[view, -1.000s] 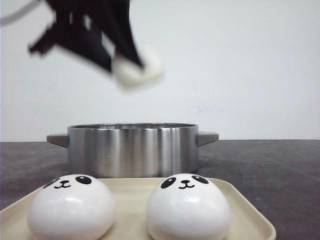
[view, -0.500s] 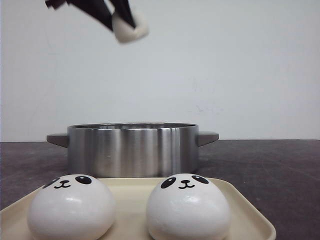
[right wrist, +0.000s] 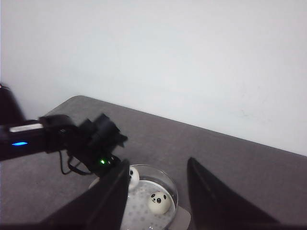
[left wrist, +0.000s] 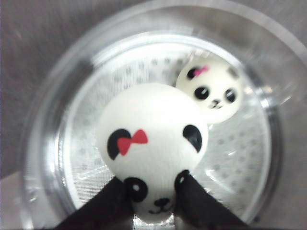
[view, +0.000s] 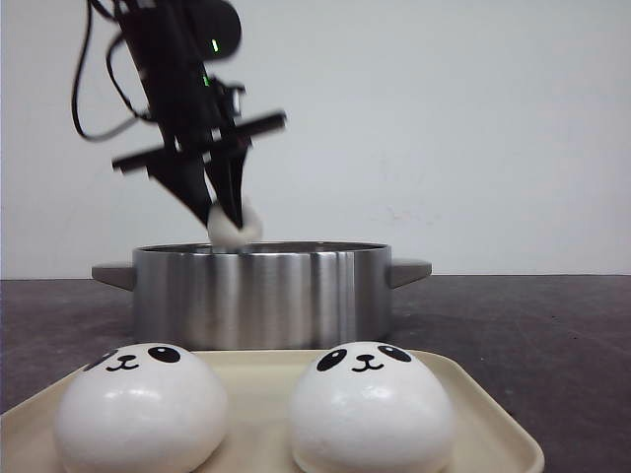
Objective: Steam buns
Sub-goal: 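Lower the bun into the pot and open the left gripper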
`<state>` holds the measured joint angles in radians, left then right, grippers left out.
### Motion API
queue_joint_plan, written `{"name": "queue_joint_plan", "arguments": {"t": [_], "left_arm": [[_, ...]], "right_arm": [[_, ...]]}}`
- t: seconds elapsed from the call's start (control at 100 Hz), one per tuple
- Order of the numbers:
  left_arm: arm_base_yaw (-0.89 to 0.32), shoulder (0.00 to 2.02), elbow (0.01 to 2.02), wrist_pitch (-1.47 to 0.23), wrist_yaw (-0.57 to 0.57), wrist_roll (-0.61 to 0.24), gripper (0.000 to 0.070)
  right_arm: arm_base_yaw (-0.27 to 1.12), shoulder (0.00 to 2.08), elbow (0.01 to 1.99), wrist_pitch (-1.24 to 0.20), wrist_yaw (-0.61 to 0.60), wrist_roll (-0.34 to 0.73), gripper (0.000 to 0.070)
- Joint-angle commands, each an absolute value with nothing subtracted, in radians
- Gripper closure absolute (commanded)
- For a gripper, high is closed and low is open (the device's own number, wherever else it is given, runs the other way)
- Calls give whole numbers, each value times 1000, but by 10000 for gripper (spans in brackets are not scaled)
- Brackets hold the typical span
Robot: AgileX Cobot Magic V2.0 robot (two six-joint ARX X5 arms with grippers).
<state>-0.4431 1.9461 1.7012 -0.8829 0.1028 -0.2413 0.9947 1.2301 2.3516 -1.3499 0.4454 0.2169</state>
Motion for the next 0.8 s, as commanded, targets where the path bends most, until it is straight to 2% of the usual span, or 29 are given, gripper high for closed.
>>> {"name": "queue_joint_plan", "arguments": {"t": [0.0, 0.37, 0.6, 0.66, 0.75, 0.79], "left_arm": [[-450, 1986, 1728, -867, 101, -216, 696], [-451, 2068, 1728, -755, 61, -226, 696], [-451, 2092, 1727, -773, 56, -226, 694], [-451, 2098, 1727, -785, 55, -226, 664], [-451, 2103, 1727, -789, 52, -226, 656], [-451, 2103, 1727, -786, 52, -226, 616]], "right_arm": [[1007, 1239, 2375, -1422, 446, 225, 475], [1007, 1239, 2375, -1422, 424, 284, 475], [1007, 1240, 2375, -1422, 419, 305, 475], [1007, 1240, 2375, -1422, 419, 308, 475], [1007, 1240, 2375, -1422, 419, 308, 476], [1007, 1240, 2375, -1422, 419, 308, 475]]}}
